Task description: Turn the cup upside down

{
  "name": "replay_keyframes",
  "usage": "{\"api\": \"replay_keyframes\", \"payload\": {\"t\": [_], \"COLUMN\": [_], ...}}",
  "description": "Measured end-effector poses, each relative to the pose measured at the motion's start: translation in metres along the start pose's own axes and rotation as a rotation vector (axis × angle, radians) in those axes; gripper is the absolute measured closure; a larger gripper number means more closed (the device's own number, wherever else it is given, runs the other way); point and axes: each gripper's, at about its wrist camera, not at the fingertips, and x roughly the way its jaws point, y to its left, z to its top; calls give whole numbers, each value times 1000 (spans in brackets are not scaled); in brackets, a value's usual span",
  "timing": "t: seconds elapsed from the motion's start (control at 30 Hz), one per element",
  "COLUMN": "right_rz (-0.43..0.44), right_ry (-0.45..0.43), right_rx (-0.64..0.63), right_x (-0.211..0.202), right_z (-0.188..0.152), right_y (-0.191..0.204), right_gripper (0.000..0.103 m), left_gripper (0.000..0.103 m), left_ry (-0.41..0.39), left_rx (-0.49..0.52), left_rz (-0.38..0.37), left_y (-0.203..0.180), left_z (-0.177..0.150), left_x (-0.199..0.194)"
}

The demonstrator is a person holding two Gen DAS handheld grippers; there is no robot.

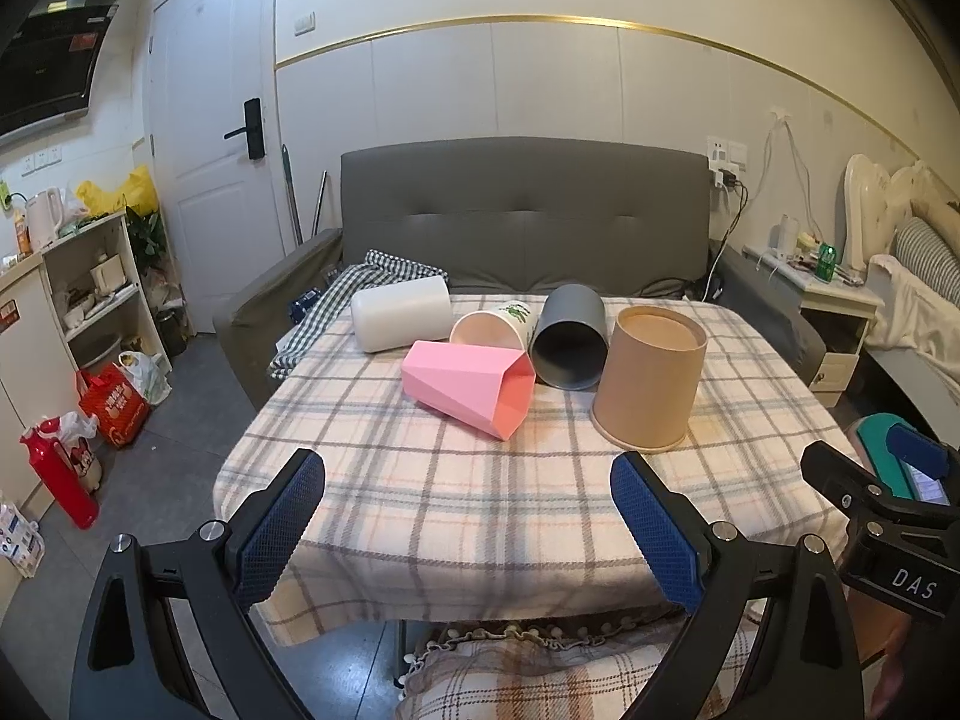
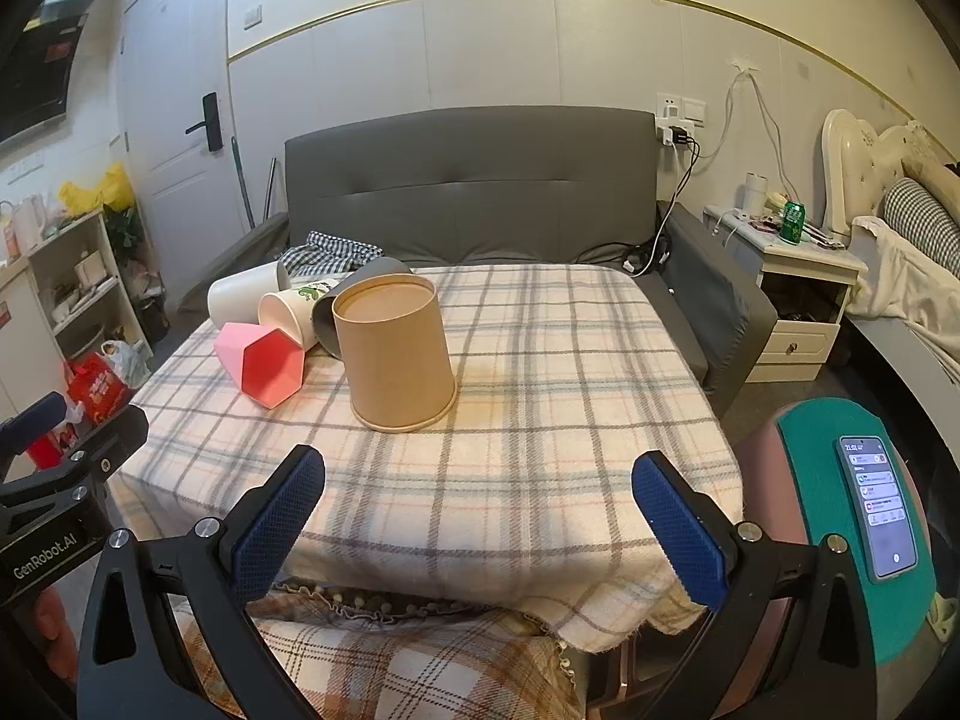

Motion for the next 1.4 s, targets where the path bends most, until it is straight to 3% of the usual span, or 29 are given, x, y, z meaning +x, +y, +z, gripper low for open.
{"api": "replay_keyframes", "payload": {"t": [1.4], "right_rz": [-3], "right_ry": [13], "right_rx": [-16], "right_x": [2], "right_z": [-3], "right_y": [3], "right_gripper": [0], "left_gripper": [4], "left_ry": [4], "left_rx": [-5], "left_rz": [5], "left_y": [0], "left_z": [-3], "left_x": [-1]}}
